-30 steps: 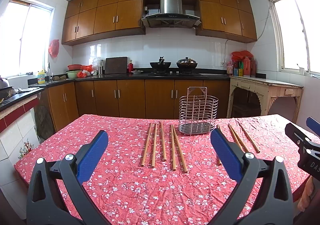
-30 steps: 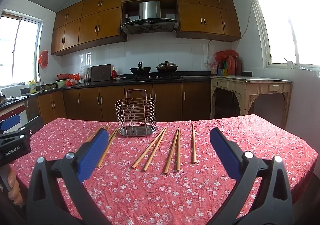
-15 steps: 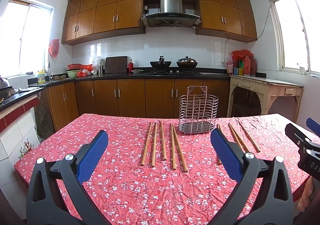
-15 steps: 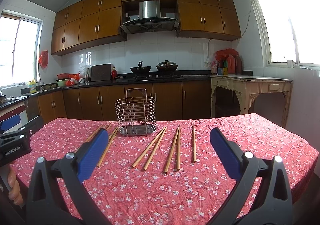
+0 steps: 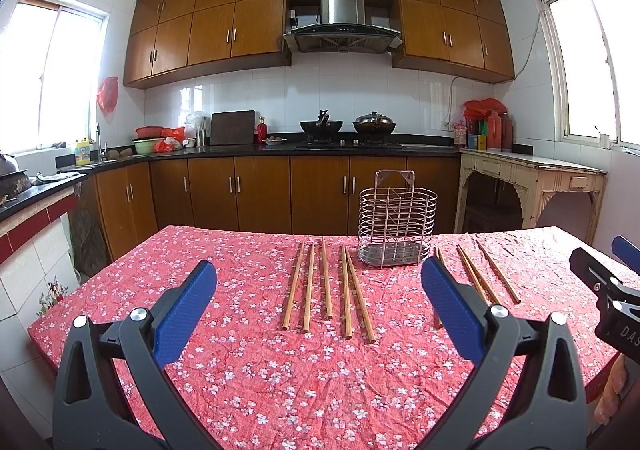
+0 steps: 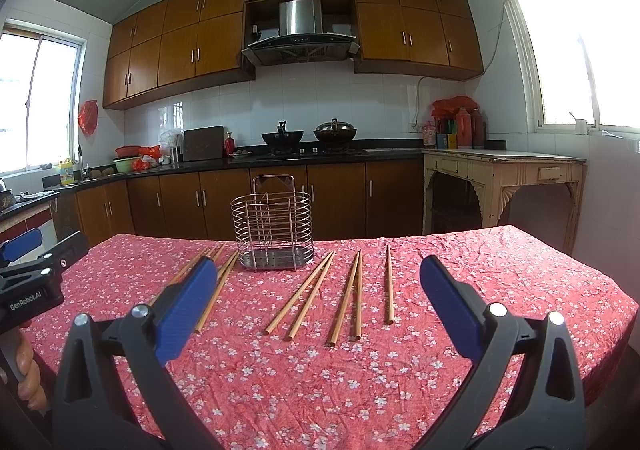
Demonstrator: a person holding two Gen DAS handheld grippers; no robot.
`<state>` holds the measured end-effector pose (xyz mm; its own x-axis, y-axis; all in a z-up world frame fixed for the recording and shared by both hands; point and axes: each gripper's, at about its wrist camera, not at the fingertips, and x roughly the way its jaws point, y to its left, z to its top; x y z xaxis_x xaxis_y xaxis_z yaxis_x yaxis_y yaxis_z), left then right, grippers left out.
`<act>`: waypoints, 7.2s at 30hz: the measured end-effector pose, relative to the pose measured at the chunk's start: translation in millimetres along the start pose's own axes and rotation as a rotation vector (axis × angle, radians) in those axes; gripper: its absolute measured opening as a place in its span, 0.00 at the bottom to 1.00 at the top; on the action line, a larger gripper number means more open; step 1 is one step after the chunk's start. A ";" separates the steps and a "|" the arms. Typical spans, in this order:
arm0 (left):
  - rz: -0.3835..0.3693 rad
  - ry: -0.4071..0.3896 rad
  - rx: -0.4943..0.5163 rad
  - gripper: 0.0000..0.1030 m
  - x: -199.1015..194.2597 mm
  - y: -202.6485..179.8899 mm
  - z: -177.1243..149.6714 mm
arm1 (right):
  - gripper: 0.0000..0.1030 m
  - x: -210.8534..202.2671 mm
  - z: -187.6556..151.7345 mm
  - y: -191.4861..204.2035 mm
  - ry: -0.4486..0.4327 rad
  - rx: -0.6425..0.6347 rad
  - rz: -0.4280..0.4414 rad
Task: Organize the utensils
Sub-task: 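Lower the right gripper onto a wooden chopstick and close while the left gripper grasps another, then lift the held chopsticks upright and carry both over the wire holder, then open both grippers to drop the chopsticks into the wire holder, then close the right gripper on a loose chopstick while the left gripper grasps another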
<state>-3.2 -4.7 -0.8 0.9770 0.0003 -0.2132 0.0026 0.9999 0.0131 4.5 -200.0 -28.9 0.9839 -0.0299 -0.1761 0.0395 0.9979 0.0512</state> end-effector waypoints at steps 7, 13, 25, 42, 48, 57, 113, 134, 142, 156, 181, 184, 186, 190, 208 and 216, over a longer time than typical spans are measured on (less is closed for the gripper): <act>0.000 0.000 -0.001 0.98 0.8 0.4 -1.5 | 0.96 0.0 0.9 -0.7 0.001 0.001 0.001; 0.001 0.001 -0.001 0.98 2.1 1.3 -0.4 | 0.96 0.2 0.8 -0.6 0.002 0.002 0.001; -0.005 0.012 -0.012 0.98 3.7 0.7 -5.7 | 0.96 7.2 -3.6 0.4 0.013 0.003 0.001; 0.039 0.257 -0.076 0.98 76.0 39.4 -20.5 | 0.96 86.7 -5.4 -42.1 0.253 0.061 -0.130; 0.020 0.428 -0.090 0.98 129.9 68.9 -22.1 | 0.59 162.6 -9.3 -79.7 0.502 0.094 -0.149; -0.022 0.609 0.004 0.60 183.8 61.6 -43.4 | 0.38 233.9 -53.2 -99.7 0.715 0.123 -0.177; -0.017 0.207 -0.072 0.06 145.1 92.7 92.4 | 0.07 152.1 106.1 -103.2 0.123 0.036 -0.177; -0.106 -0.098 -0.151 0.06 162.9 14.1 246.1 | 0.07 204.4 266.4 -58.5 -0.162 0.222 0.122; -0.130 -0.047 -0.172 0.06 203.7 -13.1 219.4 | 0.07 249.0 245.9 -20.2 -0.157 0.135 0.142; -0.125 0.038 -0.193 0.06 259.2 -24.9 167.2 | 0.07 299.4 191.0 -8.6 -0.025 0.152 0.164; -0.093 0.148 -0.185 0.21 257.0 -2.2 160.8 | 0.33 305.3 158.5 -53.6 0.108 0.285 0.101; -0.073 0.129 -0.194 0.33 244.3 4.7 163.4 | 0.34 291.0 161.5 -62.3 0.101 0.294 0.082; -0.069 0.122 -0.196 0.33 238.2 8.4 165.0 | 0.34 279.6 161.0 -66.7 0.110 0.292 0.071; -0.056 0.121 -0.194 0.34 218.5 25.8 161.9 | 0.38 256.4 151.3 -74.4 0.137 0.273 0.048; 0.002 0.542 -0.086 0.44 184.4 83.1 -24.4 | 0.35 200.0 -37.8 -79.4 0.686 0.145 0.032; -0.033 0.605 -0.070 0.44 194.0 73.6 -43.6 | 0.29 204.2 -53.4 -67.9 0.710 0.085 0.022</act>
<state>177.2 69.5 -83.8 0.6820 -0.0435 -0.7301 -0.0038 0.9980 -0.0631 193.5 -270.7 -120.8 0.6345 0.0633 -0.7703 0.0629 0.9891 0.1331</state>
